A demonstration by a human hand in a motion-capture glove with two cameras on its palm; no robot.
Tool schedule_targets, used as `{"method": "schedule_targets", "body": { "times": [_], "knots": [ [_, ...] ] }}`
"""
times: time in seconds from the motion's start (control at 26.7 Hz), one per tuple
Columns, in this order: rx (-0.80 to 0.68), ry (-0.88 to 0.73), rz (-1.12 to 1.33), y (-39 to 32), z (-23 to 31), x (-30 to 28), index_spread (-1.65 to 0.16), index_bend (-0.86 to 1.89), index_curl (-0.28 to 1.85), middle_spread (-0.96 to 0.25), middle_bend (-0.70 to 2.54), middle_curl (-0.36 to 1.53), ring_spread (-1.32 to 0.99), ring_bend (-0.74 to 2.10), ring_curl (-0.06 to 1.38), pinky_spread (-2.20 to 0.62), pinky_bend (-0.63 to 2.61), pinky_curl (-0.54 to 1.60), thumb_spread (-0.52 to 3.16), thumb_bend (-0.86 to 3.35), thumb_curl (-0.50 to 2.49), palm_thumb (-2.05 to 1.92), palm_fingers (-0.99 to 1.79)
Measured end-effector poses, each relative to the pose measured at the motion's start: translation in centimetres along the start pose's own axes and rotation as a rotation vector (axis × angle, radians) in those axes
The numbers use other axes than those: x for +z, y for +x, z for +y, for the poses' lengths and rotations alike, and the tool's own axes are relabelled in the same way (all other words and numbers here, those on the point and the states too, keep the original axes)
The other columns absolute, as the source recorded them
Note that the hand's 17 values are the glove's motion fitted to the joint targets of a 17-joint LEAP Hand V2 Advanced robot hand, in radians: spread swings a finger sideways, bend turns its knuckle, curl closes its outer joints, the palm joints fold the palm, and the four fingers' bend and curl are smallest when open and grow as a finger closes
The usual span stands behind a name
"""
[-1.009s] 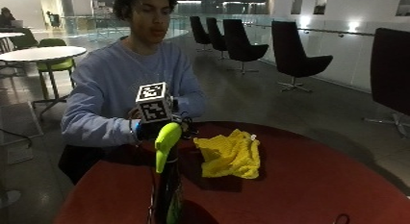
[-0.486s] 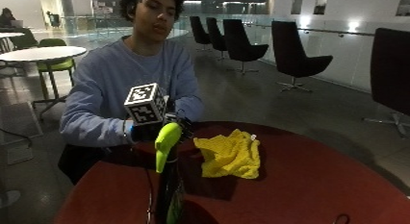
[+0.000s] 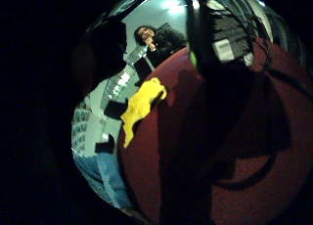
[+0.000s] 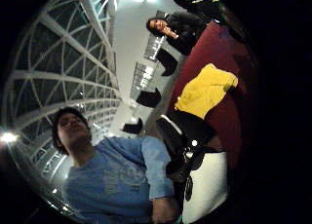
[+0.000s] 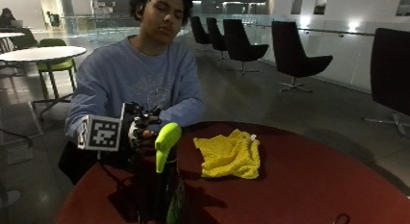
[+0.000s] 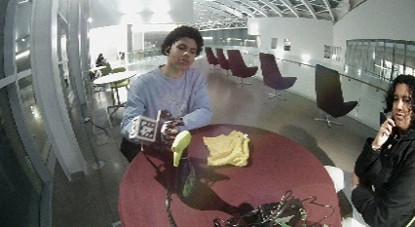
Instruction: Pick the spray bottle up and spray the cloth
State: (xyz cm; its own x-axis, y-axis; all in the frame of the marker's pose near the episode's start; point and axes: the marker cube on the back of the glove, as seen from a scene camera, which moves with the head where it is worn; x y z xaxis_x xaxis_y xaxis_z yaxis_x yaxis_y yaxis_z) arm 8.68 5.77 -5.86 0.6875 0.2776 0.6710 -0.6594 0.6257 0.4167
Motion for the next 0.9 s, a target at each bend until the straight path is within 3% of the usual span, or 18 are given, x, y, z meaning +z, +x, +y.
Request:
{"method": "schedule_targets", "body": {
  "times": [0.34, 0.6, 0.9],
  "knots": [
    [0.089, 0.179, 0.016, 3.3, -2.1, -1.9, -0.39, 0.09, 0.21, -0.03, 0.29, 0.35, 0.04, 0.38, 0.28, 0.17, 0.49, 0.34, 1.00, -0.02, 0.24, 0.52, 0.53],
    [0.192, 0.170, 0.131, 6.4, -6.0, -2.2, -0.41, 0.06, 0.19, -0.01, 0.25, 0.35, 0.07, 0.35, 0.29, 0.20, 0.57, 0.37, 0.99, -0.02, 0.26, 0.55, 0.36],
    [0.259, 0.267, 0.108, 7.5, -10.5, -0.9, -0.41, 0.10, 0.18, 0.00, 0.25, 0.35, 0.10, 0.33, 0.28, 0.25, 0.57, 0.36, 1.02, 0.02, 0.29, 0.64, 0.27]
  ]
}}
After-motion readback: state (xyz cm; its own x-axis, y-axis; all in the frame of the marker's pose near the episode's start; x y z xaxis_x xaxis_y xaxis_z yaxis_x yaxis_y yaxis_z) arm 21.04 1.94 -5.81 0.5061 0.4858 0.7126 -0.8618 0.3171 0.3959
